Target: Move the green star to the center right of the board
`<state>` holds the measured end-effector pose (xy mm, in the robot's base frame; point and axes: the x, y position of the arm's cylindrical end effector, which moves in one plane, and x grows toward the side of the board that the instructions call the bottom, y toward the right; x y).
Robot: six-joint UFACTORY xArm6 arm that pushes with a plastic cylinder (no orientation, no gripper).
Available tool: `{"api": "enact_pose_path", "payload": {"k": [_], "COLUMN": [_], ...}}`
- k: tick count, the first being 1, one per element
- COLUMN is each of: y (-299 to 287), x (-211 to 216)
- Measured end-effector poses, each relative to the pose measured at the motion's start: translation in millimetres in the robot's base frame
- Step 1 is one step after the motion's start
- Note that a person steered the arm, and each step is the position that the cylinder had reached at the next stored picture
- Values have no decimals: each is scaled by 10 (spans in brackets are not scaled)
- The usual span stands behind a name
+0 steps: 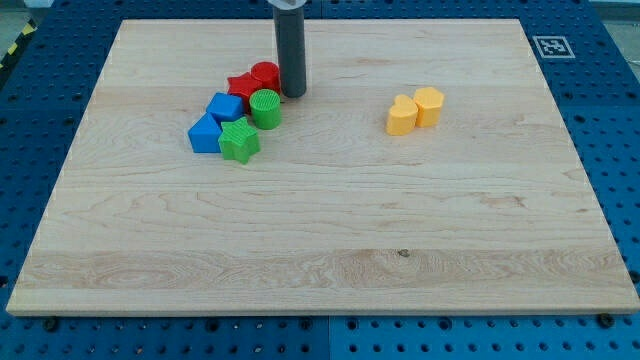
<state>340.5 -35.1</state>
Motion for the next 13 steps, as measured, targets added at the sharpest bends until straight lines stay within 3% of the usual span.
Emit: {"api": "enact_pose_path", "payload": {"k": [2, 4, 8, 11, 13], "y": [-139, -729, -1375, -1209, -562], "x": [61, 184, 387, 547, 846]}}
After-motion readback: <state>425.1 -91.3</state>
